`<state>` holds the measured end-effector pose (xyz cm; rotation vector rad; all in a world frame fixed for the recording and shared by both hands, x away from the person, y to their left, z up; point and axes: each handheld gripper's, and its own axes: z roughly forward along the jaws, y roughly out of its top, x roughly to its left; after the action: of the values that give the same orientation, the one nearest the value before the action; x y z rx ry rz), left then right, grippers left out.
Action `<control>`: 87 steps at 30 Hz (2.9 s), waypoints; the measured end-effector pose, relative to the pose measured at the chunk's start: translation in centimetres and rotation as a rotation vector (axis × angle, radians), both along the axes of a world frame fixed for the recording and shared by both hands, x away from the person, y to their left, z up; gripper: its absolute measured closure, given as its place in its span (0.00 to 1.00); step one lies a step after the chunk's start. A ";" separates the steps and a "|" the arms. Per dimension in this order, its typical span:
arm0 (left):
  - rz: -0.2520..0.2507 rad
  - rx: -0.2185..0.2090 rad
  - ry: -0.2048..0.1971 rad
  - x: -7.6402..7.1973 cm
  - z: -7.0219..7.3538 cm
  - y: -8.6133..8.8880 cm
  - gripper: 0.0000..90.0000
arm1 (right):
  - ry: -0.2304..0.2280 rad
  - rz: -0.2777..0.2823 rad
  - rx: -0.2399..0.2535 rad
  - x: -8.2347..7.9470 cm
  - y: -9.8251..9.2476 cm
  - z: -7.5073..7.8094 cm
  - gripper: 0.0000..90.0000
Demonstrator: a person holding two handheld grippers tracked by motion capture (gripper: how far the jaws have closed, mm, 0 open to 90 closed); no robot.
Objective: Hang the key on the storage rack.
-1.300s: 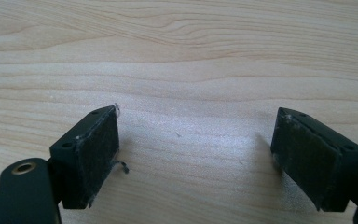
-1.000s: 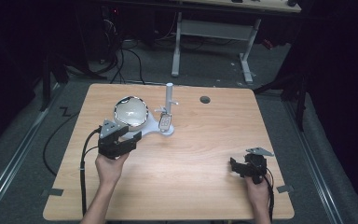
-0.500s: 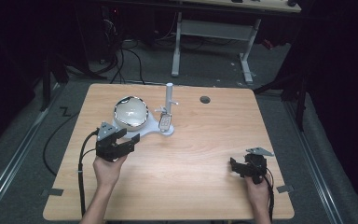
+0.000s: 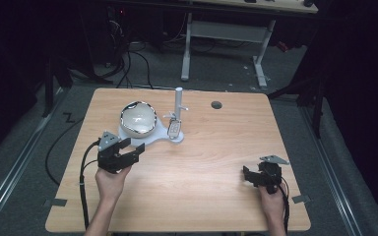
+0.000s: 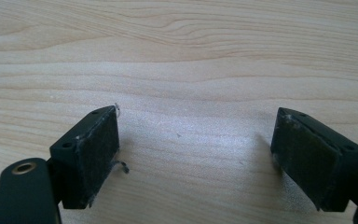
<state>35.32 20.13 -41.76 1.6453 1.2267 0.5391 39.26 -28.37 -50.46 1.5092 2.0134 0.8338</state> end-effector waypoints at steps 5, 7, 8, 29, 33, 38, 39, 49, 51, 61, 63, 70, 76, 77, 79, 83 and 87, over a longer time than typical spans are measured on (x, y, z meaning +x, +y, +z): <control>0.004 -0.005 0.005 -0.2 -0.3 0.2 0.43 | 0.000 0.000 0.000 0.0 0.0 0.0 0.17; 0.007 -0.011 0.005 -0.3 -0.4 0.4 0.43 | 0.000 0.000 0.000 0.0 0.0 0.0 0.17; 0.008 -0.011 0.005 -0.4 -0.4 0.4 0.43 | 0.000 0.000 0.000 0.0 0.0 0.0 0.17; 0.021 -0.029 0.024 -1.1 -1.4 1.1 0.43 | -0.001 0.000 0.000 0.0 0.0 0.0 0.17; 0.023 -0.024 0.032 -1.1 -1.7 1.2 0.43 | 0.000 0.000 0.000 0.0 0.0 0.0 0.17; 0.029 -0.031 0.039 -1.3 -2.1 1.3 0.43 | 0.000 0.000 0.000 0.0 0.0 0.0 0.17; 0.029 -0.031 0.041 -1.3 -2.1 1.3 0.43 | 0.000 0.000 0.000 0.0 0.0 0.0 0.17; 0.031 -0.035 0.052 -1.4 -2.6 1.4 0.43 | -0.001 0.000 0.000 0.0 0.0 0.0 0.17; 0.032 -0.036 0.056 -1.3 -2.7 1.4 0.43 | -0.001 -0.001 0.001 0.0 0.0 0.0 0.17; 0.033 -0.027 0.072 -1.2 -3.2 1.3 0.43 | -0.001 0.000 0.001 0.0 0.0 0.0 0.17; 0.032 -0.026 0.076 -1.1 -3.3 1.3 0.43 | -0.001 0.000 0.001 0.0 0.0 0.0 0.17; 0.035 -0.019 0.095 -0.9 -3.9 1.1 0.43 | -0.001 0.000 0.000 0.0 0.0 0.0 0.17; 0.037 -0.008 0.113 -0.6 -4.4 0.9 0.43 | -0.001 0.000 0.000 0.0 0.0 0.0 0.17; 0.038 -0.008 0.115 -0.6 -4.6 0.9 0.43 | -0.001 0.000 0.000 0.0 0.0 0.0 0.17; 0.039 -0.006 0.122 -0.6 -4.9 0.7 0.43 | -0.001 0.000 0.000 0.0 0.0 0.0 0.17; 0.041 0.006 0.138 -0.5 -5.6 0.4 0.42 | -0.001 0.000 0.000 0.0 0.0 0.0 0.17; 0.042 0.011 0.147 -0.4 -6.0 0.3 0.42 | -0.001 0.000 0.000 0.0 0.0 0.0 0.17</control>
<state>34.91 20.42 -47.75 1.6956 1.3708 0.4576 39.25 -28.37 -50.47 1.5088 2.0122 0.8348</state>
